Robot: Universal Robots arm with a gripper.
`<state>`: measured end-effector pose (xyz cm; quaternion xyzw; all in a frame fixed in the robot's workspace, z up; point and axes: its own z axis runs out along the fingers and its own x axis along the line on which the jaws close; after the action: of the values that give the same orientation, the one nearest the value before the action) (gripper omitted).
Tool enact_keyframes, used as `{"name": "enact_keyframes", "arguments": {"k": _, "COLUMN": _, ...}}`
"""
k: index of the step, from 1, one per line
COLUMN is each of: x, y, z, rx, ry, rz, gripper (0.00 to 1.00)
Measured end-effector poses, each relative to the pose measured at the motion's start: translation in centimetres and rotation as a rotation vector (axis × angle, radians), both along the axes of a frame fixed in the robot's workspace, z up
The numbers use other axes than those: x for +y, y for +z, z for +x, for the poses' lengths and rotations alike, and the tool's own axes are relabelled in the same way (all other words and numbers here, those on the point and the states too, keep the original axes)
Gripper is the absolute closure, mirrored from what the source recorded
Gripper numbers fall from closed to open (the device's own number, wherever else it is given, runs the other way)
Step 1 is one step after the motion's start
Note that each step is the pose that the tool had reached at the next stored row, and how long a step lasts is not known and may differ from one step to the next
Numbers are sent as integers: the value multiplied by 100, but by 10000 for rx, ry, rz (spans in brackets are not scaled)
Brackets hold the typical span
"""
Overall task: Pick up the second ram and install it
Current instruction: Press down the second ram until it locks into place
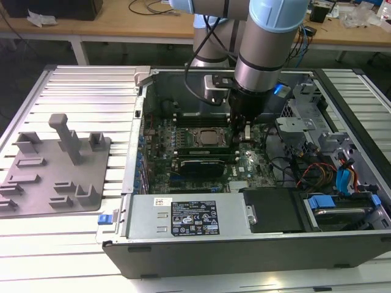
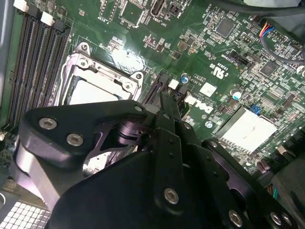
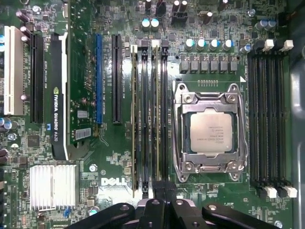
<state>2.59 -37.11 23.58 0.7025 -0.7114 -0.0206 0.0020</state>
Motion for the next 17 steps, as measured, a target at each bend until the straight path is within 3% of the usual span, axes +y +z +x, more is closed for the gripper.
{"name": "enact_keyframes", "arguments": {"k": 13, "x": 1, "y": -73, "z": 0, "rx": 0, "ry": 0, "rz": 1, "gripper": 92}}
{"name": "enact_keyframes", "arguments": {"k": 14, "x": 3, "y": -58, "z": 1, "rx": -5, "ry": -1, "rz": 14, "gripper": 92}}
{"name": "enact_keyframes", "arguments": {"k": 17, "x": 1, "y": 187, "z": 0, "rx": 0, "ry": 0, "rz": -66, "gripper": 92}}
